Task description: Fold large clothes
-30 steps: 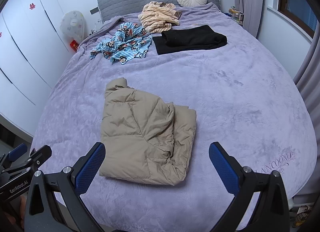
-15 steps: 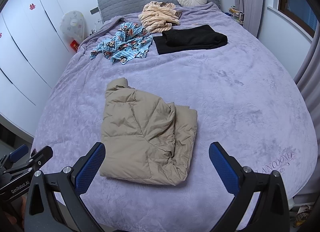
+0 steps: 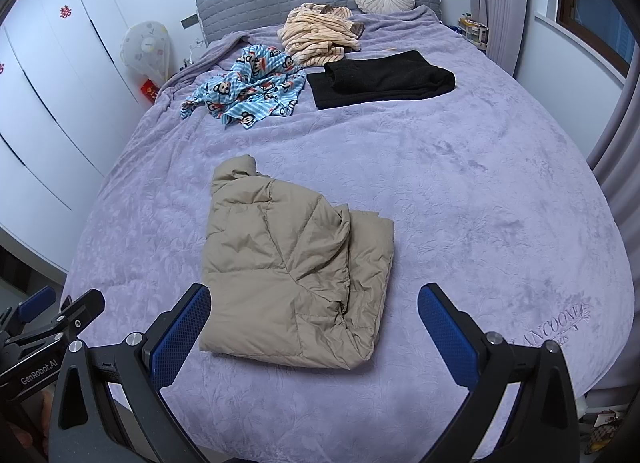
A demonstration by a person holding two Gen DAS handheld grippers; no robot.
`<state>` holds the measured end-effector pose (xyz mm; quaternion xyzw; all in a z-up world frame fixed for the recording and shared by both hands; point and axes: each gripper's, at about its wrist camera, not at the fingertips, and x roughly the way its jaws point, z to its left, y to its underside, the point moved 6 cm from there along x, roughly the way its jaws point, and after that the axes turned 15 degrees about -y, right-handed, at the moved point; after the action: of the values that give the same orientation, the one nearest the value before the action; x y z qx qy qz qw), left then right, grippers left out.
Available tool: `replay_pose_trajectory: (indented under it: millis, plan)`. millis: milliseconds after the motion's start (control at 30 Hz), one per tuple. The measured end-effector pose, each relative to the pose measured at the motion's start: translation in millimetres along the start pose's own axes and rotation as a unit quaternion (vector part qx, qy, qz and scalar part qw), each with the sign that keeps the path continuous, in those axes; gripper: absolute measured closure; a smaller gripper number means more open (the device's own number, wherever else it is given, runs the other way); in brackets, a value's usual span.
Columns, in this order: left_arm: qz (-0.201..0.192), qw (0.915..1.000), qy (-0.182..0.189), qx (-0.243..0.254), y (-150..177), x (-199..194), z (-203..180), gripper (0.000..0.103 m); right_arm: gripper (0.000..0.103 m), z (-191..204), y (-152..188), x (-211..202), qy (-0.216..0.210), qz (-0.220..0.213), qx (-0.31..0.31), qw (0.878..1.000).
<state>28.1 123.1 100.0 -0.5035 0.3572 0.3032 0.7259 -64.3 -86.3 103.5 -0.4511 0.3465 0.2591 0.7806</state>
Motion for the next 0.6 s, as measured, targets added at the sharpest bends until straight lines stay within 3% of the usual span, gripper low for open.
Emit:
replay_pose_trajectory:
  millis: [600]
  plan:
    - [0.005,0.9998,-0.008,-0.016,7.2,-1.2,5.0,0.0,0.0,-0.4,-0.1,-0.4,-0.001,0.001,-0.001,1.0]
